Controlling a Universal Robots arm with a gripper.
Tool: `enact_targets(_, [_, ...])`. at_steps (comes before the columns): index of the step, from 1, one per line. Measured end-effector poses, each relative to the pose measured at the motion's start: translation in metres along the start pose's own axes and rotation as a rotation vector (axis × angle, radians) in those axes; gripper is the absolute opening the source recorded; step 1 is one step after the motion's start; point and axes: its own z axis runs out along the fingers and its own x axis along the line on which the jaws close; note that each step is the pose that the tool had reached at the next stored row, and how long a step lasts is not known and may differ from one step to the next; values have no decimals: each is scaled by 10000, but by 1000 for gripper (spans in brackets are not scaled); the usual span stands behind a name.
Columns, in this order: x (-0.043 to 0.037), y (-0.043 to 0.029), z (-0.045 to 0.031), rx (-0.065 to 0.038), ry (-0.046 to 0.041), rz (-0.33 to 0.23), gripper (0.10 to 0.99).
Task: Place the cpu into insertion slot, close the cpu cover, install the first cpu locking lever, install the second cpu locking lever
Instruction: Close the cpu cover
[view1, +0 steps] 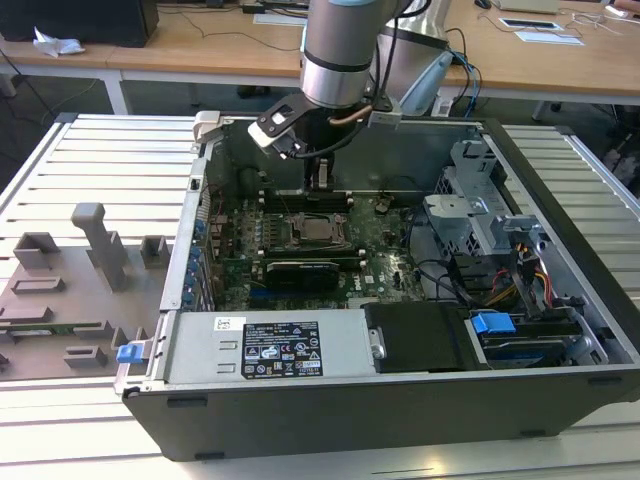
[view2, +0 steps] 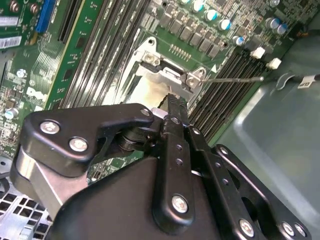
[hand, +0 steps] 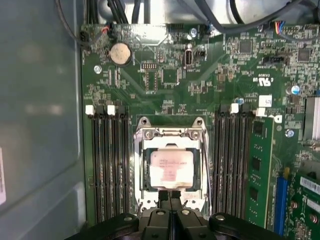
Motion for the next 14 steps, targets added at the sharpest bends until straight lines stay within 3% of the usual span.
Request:
enact_targets(8, [-2, -113, 133, 0, -4, 0, 106])
enact_targets(14, [-2, -111, 301, 0, -20, 0, 106])
